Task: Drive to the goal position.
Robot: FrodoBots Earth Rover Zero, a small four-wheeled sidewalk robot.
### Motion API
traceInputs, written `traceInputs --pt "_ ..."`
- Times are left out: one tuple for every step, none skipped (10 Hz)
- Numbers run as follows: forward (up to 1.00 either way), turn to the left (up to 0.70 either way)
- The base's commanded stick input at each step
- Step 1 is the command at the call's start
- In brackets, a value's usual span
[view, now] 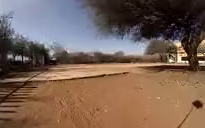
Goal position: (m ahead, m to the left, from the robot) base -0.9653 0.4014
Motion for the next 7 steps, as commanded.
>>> traceInputs --pt "-1.00 0.27" --pt "-1.00 0.27" --pt "-1.00 0.27" --pt "-1.00 0.27" --pt "-1.00 0.27" --pt "0.00 -0.45" --pt "0.00 -0.45"
